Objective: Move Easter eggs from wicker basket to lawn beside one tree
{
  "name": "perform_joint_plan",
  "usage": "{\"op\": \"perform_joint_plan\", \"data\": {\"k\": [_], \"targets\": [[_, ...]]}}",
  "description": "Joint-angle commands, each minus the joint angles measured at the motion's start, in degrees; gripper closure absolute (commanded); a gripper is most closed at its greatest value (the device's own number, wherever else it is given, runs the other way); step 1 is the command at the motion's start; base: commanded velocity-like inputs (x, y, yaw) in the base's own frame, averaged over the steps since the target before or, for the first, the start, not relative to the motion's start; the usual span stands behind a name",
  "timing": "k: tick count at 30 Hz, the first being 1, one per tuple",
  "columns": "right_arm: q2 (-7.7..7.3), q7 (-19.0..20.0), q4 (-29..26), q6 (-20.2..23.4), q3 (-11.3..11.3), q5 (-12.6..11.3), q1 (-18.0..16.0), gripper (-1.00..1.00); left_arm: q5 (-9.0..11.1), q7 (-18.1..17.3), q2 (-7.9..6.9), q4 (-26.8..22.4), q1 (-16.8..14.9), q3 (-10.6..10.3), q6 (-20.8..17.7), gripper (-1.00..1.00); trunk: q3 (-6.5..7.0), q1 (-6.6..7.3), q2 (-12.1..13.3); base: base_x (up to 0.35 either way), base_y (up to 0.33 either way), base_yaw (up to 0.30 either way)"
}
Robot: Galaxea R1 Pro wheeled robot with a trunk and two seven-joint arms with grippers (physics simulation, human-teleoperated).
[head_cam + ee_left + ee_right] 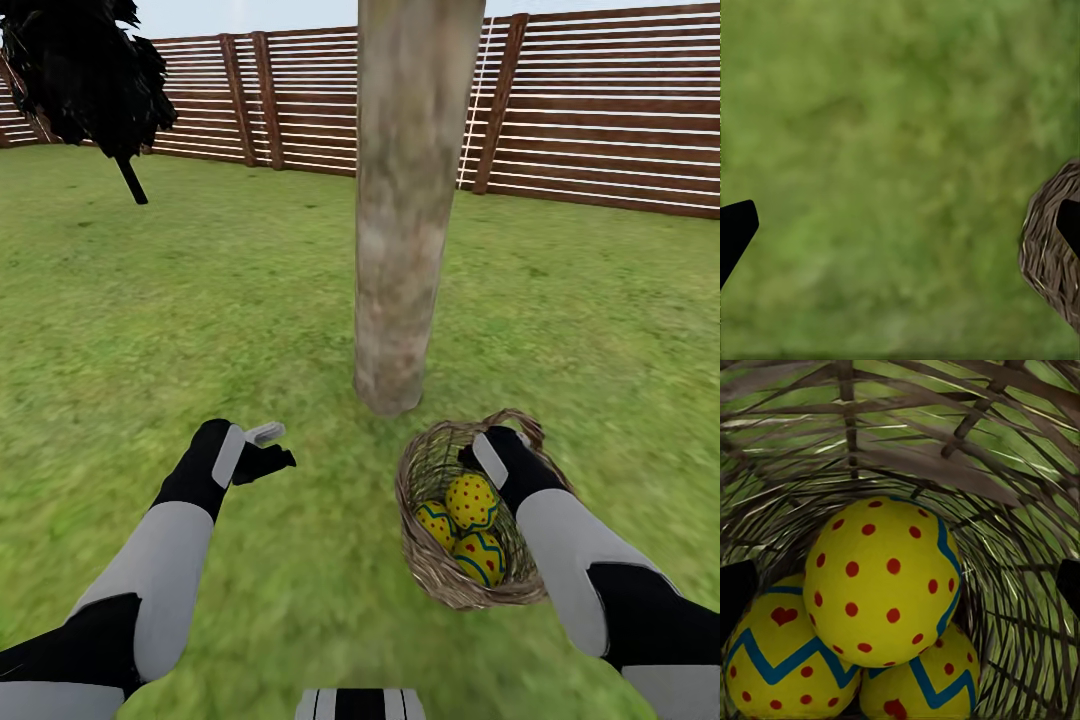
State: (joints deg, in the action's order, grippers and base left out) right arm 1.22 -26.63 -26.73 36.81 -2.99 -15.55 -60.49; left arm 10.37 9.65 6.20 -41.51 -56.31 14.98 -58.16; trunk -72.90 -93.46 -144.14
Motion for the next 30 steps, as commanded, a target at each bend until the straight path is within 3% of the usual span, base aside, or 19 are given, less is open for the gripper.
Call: {"op": "perform_joint_plan", "data": {"k": [1, 7, 16, 30], "targets": [[0.11, -0.46, -0.09, 0.09, -0.17, -0.57, -0.03, -1.0, 0.61, 0.55, 0.05, -0.07, -0.03, 0.22, -0.2, -1.0, -0.05, 0.01, -0.02, 0.0, 0.0, 0.0], [0.99, -0.44, -0.14, 0.19, -0.17, -0.71, -0.07, -1.0, 0.61, 0.55, 0.04, -0.07, -0.03, 0.22, -0.21, -1.0, -0.05, 0.01, -0.02, 0.0, 0.0, 0.0], [1.16, -0.38, -0.25, -0.17, -0.17, -2.86, -0.07, -1.0, 0.61, 0.55, 0.03, -0.07, -0.03, 0.22, -0.2, -1.0, -2.04, -0.22, -0.14, 0.0, 0.0, 0.0], [1.07, -0.52, -0.31, -0.79, -0.17, -2.91, -0.07, -1.0, 0.49, 0.61, -0.13, 0.02, -0.03, 0.22, -0.2, -1.0, -4.26, -0.48, -0.27, 0.0, 0.0, 0.0]]}}
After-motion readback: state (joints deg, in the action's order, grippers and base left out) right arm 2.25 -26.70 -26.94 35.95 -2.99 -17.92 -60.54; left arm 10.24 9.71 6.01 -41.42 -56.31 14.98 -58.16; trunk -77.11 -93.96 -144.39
